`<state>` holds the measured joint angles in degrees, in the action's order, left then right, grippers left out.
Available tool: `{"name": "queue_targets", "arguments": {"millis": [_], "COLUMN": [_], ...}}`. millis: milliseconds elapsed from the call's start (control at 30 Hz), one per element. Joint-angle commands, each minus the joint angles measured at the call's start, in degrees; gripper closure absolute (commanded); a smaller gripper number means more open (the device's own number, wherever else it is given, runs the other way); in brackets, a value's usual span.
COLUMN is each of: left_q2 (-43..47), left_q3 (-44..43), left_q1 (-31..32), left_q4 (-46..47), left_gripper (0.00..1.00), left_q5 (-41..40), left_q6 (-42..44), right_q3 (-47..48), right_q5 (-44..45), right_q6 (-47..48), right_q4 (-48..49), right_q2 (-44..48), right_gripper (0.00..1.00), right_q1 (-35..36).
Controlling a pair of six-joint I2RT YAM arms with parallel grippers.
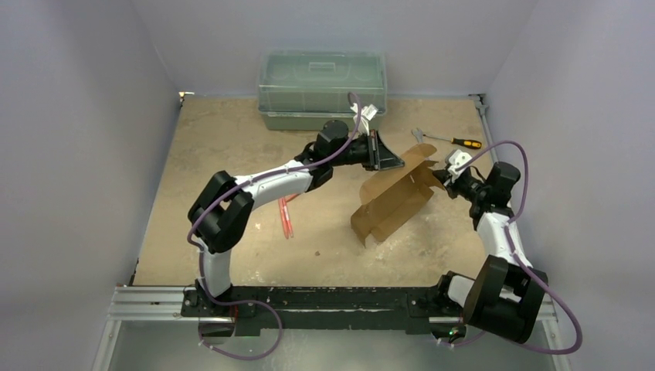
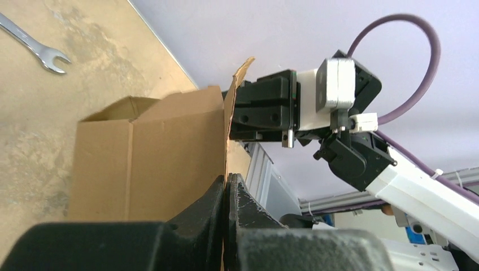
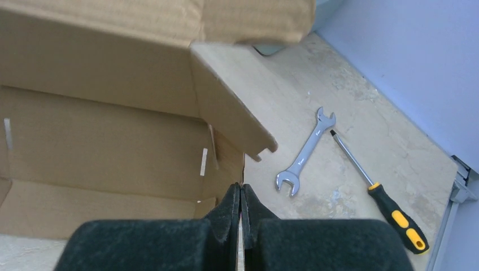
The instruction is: Fold the paper box
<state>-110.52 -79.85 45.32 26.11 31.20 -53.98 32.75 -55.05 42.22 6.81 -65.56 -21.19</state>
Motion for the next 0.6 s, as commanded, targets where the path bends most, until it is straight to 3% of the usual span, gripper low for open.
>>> {"name": "queue_targets", "arguments": {"millis": [0,100,567], "left_q2": [4.12,4.84,2.59], "left_q3": [0.67,0.32,1.28], "left_q1": [-1.78,-2.37,-3.96], "left_q4": [-0.22,-4.89,-7.58], "left_gripper": [1.00,1.00,1.00], "left_q5": [-2.44,-4.35,-4.26], "left_q6": [1.36,4.38,4.87], "right_q3": [-0.46,-0.33,-1.07], "right_q5": [-0.92,-0.13,-1.55], "right_q6": [0.81,0.85,5.87], "right_q4": [0.59,0.59,-2.50], "right_q2": [1.05,0.97,2.28], "right_gripper": [1.00,1.00,1.00], "right_q1": [-0.39,-0.42,-0.38]}}
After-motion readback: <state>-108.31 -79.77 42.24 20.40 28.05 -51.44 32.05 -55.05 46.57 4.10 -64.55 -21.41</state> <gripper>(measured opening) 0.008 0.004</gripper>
